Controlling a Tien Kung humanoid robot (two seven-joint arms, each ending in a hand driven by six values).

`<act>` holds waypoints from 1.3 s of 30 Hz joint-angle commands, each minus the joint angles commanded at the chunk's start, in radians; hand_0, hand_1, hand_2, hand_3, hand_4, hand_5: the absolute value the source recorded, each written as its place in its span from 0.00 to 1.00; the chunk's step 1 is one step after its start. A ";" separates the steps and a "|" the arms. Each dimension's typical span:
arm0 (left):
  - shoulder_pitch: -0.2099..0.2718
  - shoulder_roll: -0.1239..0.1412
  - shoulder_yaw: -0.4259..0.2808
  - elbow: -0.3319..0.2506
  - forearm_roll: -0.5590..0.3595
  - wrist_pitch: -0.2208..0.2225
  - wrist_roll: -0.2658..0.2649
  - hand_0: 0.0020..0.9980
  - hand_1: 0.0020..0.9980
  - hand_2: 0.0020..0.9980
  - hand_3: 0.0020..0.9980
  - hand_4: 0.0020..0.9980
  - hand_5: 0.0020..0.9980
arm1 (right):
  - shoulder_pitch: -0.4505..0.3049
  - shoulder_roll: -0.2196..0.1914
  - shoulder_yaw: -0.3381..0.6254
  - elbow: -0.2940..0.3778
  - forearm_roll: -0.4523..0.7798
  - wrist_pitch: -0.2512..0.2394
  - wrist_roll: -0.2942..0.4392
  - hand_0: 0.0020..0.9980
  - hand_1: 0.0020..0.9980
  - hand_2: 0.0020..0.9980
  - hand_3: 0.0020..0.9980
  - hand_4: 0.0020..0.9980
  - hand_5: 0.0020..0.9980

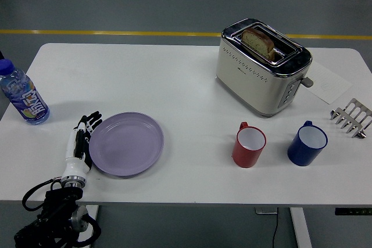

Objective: Push plate across desktop

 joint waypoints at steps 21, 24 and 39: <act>-0.048 -0.013 0.163 0.017 -0.092 0.015 0.000 0.80 0.81 0.79 0.70 0.44 1.00 | -0.011 0.004 -0.002 0.004 -0.004 0.003 -0.008 0.66 0.65 0.71 0.61 0.43 0.29; -0.065 -0.013 0.197 0.023 -0.117 0.016 0.000 0.80 0.81 0.79 0.70 0.44 1.00 | -0.010 0.005 -0.003 0.004 -0.006 0.004 -0.009 0.66 0.65 0.71 0.61 0.43 0.29; -0.117 -0.013 0.328 0.044 -0.184 0.019 0.000 0.80 0.81 0.79 0.69 0.43 1.00 | -0.008 0.007 -0.002 0.006 -0.014 0.005 -0.011 0.66 0.65 0.70 0.61 0.43 0.29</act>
